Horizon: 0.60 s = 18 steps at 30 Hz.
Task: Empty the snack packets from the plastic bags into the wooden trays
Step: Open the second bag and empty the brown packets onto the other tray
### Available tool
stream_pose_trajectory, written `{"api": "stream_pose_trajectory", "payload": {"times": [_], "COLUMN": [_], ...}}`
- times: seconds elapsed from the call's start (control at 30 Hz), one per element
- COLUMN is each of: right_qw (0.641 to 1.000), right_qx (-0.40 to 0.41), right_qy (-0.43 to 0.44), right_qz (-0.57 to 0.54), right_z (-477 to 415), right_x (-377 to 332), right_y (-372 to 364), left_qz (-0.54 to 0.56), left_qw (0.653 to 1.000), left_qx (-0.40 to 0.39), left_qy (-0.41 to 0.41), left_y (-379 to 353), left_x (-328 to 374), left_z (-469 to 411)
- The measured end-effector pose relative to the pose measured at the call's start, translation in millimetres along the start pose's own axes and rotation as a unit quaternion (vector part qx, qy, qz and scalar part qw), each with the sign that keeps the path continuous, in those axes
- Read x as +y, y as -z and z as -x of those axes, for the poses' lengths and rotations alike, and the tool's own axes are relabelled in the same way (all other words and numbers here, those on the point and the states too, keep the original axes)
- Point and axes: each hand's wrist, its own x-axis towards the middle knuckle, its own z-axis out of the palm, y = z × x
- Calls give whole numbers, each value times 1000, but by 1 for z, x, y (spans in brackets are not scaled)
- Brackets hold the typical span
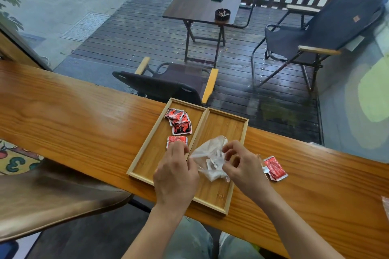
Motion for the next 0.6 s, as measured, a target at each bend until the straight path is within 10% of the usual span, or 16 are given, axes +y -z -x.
{"api": "stream_pose_trajectory", "payload": {"times": [0.23,0.6], "right_qw": [994,994], "right_qx": [-65,91], "right_qy": [78,-30], "right_qz": [33,-47], "right_z": [-7,-7], "right_x": [-6,-1], "right_y": [-1,8], "left_qz": [54,56], "left_qw": [995,998], "left_qx": [-48,14], "left_qy": [-72,25], "left_y": [-1,12], "left_x": [1,-7], "left_z": [-5,-18]}}
